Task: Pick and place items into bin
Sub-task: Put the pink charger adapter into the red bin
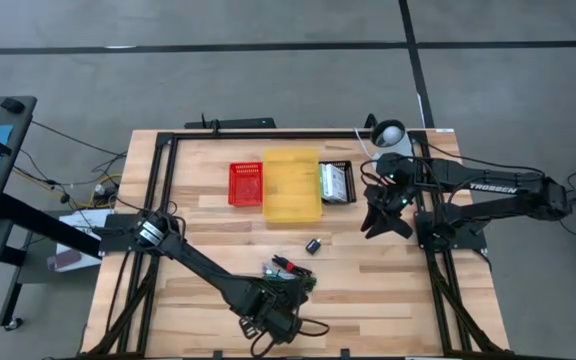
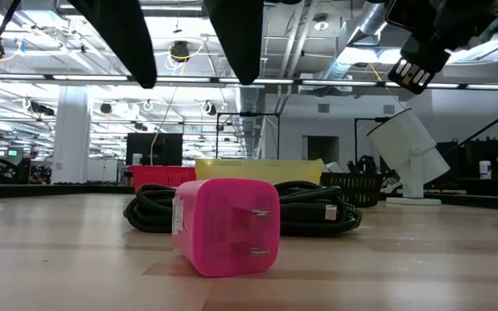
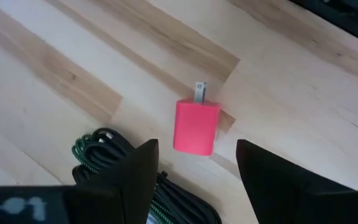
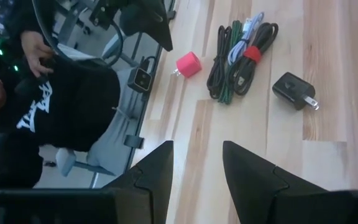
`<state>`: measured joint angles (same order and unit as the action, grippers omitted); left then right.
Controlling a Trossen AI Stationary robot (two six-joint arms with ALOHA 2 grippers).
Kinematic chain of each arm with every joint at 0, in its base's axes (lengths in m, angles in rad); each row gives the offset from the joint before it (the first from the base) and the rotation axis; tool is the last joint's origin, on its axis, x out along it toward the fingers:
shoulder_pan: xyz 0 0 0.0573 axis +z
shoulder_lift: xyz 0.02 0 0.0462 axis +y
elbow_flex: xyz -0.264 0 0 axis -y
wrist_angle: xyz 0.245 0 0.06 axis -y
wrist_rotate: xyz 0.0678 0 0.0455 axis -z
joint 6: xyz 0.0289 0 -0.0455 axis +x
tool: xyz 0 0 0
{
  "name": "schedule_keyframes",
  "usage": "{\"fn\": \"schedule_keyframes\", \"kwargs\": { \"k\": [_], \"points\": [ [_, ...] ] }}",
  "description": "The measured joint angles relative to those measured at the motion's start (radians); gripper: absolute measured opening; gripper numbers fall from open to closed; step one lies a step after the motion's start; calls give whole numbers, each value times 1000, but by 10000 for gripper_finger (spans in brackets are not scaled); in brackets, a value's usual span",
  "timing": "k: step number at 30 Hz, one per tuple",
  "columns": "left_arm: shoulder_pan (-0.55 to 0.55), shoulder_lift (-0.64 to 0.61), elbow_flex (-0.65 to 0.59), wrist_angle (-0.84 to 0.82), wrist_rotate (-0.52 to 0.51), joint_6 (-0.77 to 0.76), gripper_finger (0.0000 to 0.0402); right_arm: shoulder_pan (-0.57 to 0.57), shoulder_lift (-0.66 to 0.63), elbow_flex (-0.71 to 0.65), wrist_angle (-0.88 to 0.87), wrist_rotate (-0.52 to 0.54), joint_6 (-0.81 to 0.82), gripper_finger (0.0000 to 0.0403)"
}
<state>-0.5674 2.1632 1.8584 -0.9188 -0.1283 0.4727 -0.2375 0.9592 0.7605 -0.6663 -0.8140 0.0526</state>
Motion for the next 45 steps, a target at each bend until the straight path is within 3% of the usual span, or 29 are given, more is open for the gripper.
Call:
{"fn": "schedule_keyframes", "kwargs": {
  "k": [14,25,45],
  "points": [
    [-16,0,0,-8,-69,-45,226,0,0,0,24,0,142,133],
    [-28,64,2,-5,-60,24,225,0,0,0,20,0,125,134],
    [-7,64,5,40,-97,62,224,0,0,0,-22,-4,105,134]
  ]
}}
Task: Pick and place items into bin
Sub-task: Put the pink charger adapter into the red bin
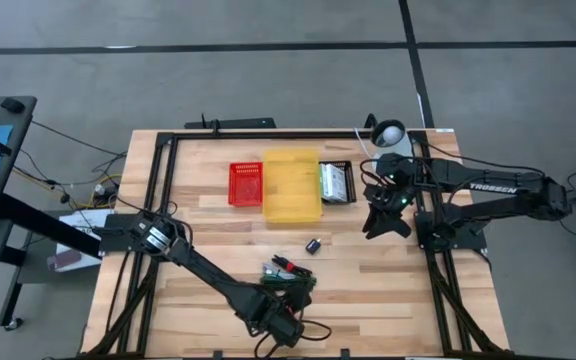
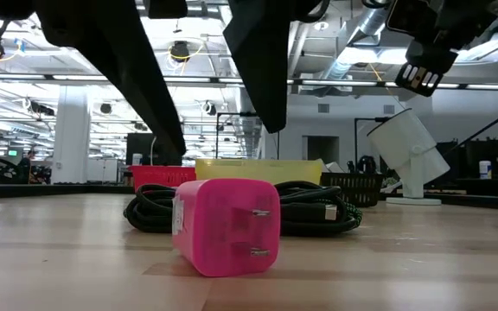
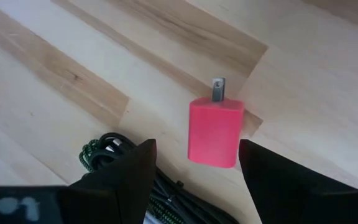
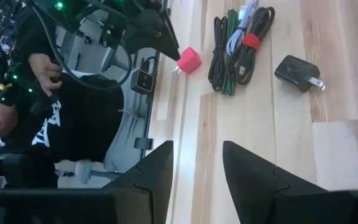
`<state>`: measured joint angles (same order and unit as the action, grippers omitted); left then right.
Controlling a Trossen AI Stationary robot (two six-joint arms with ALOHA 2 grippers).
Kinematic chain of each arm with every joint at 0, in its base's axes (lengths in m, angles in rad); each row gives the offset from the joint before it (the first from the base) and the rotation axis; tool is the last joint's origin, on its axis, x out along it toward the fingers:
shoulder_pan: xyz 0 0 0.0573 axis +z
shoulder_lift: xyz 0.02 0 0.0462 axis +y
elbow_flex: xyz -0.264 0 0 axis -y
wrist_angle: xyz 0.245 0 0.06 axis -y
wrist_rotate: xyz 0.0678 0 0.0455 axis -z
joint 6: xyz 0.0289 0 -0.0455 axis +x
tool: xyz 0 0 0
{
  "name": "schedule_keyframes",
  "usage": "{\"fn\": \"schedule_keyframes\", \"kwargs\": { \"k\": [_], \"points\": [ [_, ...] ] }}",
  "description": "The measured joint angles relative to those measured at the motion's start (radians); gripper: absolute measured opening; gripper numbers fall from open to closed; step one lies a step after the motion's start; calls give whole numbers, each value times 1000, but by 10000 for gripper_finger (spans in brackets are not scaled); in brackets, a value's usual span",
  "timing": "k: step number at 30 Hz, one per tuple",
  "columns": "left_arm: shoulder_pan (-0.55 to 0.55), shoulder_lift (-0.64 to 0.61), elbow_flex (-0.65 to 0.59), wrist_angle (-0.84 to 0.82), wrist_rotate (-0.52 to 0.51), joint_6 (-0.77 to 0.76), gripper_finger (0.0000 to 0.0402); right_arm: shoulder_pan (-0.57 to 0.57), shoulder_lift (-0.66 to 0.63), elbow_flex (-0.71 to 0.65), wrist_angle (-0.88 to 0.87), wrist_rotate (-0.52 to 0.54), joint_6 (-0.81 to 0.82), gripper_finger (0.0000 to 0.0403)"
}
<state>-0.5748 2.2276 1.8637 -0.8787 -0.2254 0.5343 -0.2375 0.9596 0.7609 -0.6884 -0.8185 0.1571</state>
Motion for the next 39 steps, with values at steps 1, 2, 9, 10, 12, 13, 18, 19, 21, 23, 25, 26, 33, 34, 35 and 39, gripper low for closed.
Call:
{"fn": "schedule_keyframes", "kwargs": {
  "k": [1,2,9,10,12,13,18,19,21,23,25,26,33,34,35,39],
  "points": [
    [0,0,0,0,-5,0,224,0,0,0,-3,0,0,134],
    [0,0,0,0,-16,-5,224,0,0,0,-4,0,0,134],
    [-1,0,0,1,-42,-54,224,0,0,0,-4,0,0,133],
    [-1,0,0,2,-38,-52,224,0,0,0,-4,0,0,133],
    [-1,0,0,2,-29,-52,224,0,0,0,-4,-1,0,134],
    [-1,0,0,2,-23,-59,224,0,0,0,-5,-3,0,134],
    [-13,0,0,-1,-16,-178,224,0,0,0,-4,-22,1,133],
    [-13,0,0,-1,-15,-187,224,0,0,0,-4,-22,1,133],
    [-14,0,5,-17,-15,-212,224,0,0,0,-4,-22,1,134],
    [-9,0,21,-45,-7,-244,224,0,0,0,-4,-22,1,134],
    [-1,-1,31,-54,-3,-282,224,0,0,0,-4,-22,1,134],
    [1,-1,38,-70,-3,-303,224,0,0,0,-5,-22,1,133],
    [7,-2,76,-88,-97,-424,224,0,0,0,-19,-22,0,134],
    [7,-2,76,-91,-95,-426,224,0,0,0,-21,-23,0,134],
    [7,-2,76,-91,-93,-424,224,0,0,0,-23,-23,0,134],
    [8,-2,76,-89,-90,-404,224,0,0,0,-47,-23,1,133]
  ]
}}
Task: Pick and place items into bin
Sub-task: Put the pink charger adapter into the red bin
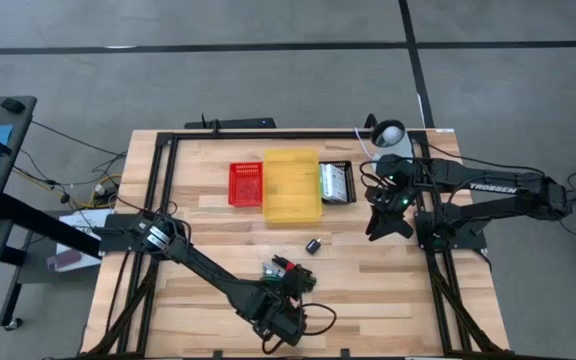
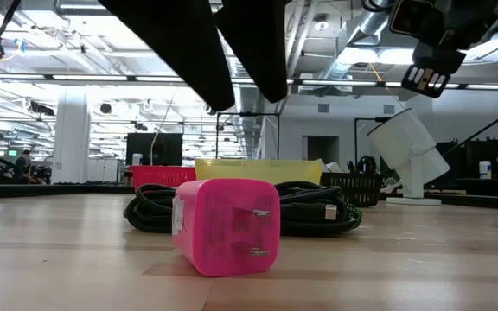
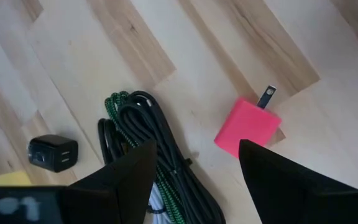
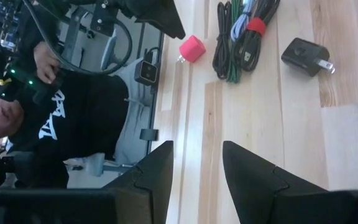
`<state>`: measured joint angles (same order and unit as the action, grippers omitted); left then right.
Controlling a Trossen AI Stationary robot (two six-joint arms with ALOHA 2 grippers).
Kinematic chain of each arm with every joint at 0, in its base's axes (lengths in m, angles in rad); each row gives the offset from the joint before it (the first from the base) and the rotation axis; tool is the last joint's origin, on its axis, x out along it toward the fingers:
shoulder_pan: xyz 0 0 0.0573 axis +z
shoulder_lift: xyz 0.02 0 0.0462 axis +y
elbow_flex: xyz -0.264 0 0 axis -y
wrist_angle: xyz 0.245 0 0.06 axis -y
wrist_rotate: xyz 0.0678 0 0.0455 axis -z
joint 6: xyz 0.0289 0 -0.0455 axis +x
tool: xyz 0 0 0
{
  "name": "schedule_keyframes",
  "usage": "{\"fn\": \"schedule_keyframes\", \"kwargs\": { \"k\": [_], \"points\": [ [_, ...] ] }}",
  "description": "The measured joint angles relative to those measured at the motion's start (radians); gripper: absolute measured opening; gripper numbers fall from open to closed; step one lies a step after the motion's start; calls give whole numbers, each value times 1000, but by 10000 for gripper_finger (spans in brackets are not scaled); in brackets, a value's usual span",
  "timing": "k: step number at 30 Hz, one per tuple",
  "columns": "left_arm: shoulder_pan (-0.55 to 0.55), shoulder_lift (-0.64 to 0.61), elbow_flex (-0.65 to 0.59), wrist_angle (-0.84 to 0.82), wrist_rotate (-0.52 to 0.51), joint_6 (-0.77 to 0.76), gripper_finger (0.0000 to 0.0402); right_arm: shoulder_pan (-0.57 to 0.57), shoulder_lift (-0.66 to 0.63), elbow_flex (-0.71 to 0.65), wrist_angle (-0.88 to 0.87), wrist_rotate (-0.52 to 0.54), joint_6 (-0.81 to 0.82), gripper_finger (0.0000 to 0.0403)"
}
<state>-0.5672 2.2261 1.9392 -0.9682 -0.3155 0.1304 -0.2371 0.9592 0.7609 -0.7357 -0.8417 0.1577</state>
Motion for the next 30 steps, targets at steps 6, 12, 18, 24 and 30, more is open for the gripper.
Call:
{"fn": "schedule_keyframes", "kwargs": {
  "k": [6,12,18,24,30],
  "points": [
    [0,0,0,8,-12,0,224,0,0,0,-17,0,-3,134],
    [0,0,0,25,-8,14,230,0,0,0,-17,0,-8,133],
    [0,0,0,24,-4,10,234,0,0,0,-17,0,-9,133],
    [0,0,-1,14,104,11,234,0,0,0,-17,0,-9,134],
    [-1,0,-1,3,216,65,230,0,0,0,-20,0,-8,133]
  ]
}}
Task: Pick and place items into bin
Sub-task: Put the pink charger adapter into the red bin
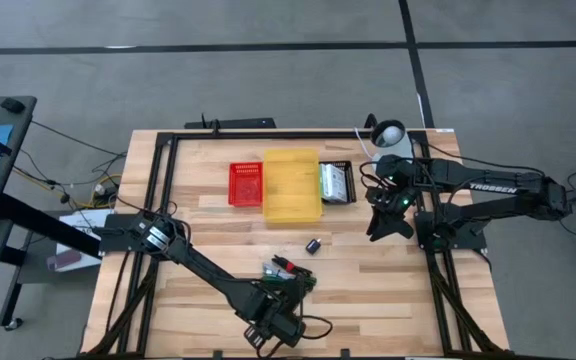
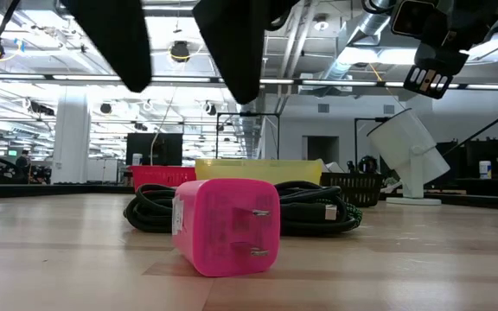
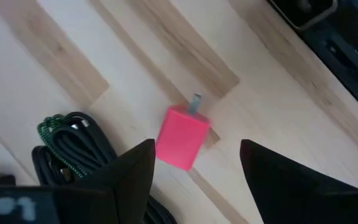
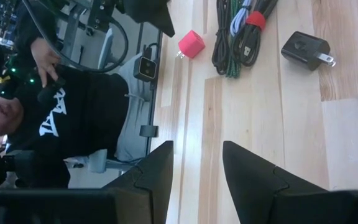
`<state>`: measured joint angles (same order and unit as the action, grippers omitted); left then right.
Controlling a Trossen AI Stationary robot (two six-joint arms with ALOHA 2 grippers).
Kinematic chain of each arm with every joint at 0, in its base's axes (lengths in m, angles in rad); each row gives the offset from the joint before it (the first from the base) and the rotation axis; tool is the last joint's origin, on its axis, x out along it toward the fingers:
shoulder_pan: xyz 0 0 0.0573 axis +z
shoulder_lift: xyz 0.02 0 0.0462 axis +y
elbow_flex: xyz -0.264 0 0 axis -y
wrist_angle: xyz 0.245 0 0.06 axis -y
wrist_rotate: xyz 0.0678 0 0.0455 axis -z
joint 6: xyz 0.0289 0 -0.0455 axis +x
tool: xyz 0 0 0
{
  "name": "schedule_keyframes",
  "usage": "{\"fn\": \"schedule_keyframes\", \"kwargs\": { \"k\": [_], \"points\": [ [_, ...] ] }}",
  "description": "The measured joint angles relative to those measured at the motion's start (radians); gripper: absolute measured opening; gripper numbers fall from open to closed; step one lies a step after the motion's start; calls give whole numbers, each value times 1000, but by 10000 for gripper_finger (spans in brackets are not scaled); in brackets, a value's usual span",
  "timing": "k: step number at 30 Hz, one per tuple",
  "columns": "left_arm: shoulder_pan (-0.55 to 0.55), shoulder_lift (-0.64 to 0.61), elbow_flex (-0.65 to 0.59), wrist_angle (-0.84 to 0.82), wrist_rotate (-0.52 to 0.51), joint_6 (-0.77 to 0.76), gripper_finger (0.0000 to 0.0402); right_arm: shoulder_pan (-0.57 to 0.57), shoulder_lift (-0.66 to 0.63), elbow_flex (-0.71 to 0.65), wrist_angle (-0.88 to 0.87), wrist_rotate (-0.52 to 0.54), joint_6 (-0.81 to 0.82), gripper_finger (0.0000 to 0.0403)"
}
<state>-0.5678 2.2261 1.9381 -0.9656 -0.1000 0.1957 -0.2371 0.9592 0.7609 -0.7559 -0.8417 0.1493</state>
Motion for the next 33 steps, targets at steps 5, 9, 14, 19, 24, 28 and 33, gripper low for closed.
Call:
{"fn": "schedule_keyframes", "kwargs": {
  "k": [5,9,14,19,24,28,33],
  "points": [
    [20,0,0,-35,14,49,229,0,0,0,-13,0,0,134],
    [37,0,0,-38,16,84,229,0,0,0,-32,0,0,133],
    [43,0,0,-35,17,129,228,0,0,0,-37,0,0,134],
    [45,1,0,-26,19,171,228,0,0,0,-49,0,0,134],
    [53,1,0,-10,41,212,228,0,0,0,-54,0,0,133],
    [57,1,0,-7,43,227,228,0,0,0,-53,0,0,134],
    [56,1,0,-3,43,228,228,0,0,0,-53,0,0,133]
  ]
}}
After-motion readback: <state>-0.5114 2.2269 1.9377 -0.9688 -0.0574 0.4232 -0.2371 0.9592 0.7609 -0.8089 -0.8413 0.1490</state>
